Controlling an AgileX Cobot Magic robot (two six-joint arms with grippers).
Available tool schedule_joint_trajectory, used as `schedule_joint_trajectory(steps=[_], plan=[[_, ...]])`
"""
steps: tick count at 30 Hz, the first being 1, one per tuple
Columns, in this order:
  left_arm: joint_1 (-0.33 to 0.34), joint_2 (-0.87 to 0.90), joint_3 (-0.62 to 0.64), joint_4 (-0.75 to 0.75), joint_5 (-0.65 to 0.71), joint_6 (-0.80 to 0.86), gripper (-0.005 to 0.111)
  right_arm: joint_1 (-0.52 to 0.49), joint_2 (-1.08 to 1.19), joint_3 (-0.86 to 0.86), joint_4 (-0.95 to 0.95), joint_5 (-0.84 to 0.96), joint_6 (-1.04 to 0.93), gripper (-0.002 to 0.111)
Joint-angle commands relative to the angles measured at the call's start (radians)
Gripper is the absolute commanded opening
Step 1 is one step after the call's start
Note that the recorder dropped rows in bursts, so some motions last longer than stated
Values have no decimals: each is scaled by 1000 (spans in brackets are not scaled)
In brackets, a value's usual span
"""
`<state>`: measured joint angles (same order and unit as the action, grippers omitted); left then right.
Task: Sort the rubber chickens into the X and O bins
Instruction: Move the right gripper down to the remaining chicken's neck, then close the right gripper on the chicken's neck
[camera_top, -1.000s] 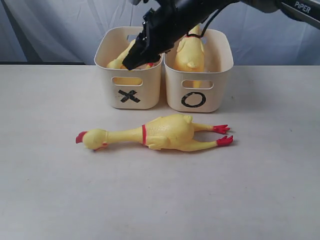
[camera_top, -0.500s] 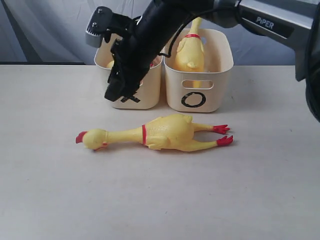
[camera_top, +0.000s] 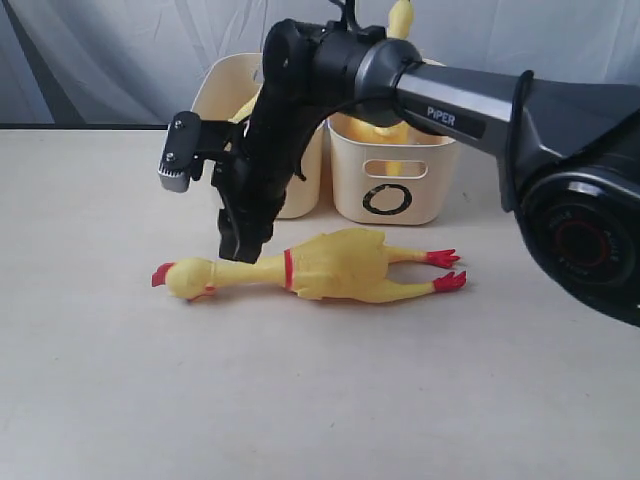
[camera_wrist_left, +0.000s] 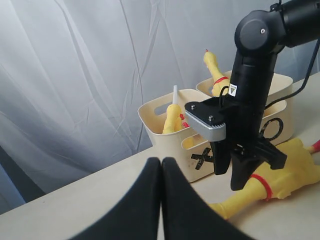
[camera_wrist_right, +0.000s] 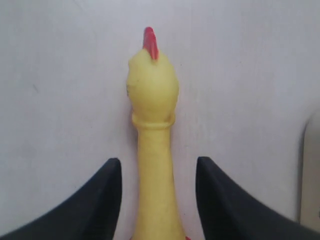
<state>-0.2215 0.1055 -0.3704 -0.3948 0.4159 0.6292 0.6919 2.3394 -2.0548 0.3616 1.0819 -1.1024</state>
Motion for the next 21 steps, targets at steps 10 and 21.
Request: schedule_joint_trajectory(steps=[10, 21], plan=[[2, -6, 3, -15, -4, -8, 0, 18, 91, -4, -91, -69, 48, 45], [2, -6, 3, -15, -4, -8, 0, 18, 111, -4, -91, -72, 59, 40]])
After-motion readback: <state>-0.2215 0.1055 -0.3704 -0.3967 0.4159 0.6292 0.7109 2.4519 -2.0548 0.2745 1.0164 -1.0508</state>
